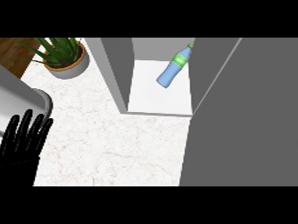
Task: Pick up the bottled water, place it into the cabinet and close the cabinet
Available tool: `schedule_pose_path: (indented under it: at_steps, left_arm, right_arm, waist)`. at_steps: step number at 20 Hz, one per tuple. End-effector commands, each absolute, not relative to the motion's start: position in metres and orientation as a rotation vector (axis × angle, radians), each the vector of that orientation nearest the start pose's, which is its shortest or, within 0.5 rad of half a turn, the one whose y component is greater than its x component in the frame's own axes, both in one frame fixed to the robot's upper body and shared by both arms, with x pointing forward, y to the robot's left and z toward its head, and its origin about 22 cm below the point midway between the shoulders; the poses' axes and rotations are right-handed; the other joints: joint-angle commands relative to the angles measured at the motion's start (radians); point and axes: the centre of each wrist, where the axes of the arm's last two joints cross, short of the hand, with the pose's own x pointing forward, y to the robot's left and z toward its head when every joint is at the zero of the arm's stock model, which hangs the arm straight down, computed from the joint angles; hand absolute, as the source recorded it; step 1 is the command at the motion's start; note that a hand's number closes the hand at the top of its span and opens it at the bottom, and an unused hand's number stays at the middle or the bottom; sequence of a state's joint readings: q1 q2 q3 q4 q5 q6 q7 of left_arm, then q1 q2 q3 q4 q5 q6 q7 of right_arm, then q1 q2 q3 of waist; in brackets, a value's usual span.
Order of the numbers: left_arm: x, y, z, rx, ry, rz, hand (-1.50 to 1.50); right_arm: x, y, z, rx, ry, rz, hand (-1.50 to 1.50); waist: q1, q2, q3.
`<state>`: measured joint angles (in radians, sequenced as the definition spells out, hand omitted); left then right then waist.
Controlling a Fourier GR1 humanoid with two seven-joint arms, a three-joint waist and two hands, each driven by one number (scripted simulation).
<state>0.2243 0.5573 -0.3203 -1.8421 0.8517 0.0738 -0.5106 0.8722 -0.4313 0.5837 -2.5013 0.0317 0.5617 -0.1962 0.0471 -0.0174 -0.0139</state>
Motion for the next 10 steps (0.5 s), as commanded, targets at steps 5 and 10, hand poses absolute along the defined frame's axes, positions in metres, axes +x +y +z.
schedule_pose_path:
  at_steps: [5,10]
  left_arm:
    - [0.159,0.297,0.043,-0.477,-1.851,0.224,-1.5]
    - [0.163,0.31,0.048,-0.499,-1.854,0.192,-1.5]
  right_arm:
    - [0.028,-0.169,0.143,1.007,-1.637,0.628,1.5]
    - [0.037,-0.168,0.141,1.007,-1.635,0.712,1.5]
  waist:
    - [0.042,0.012,0.0]
    - [0.072,0.036,-0.002]
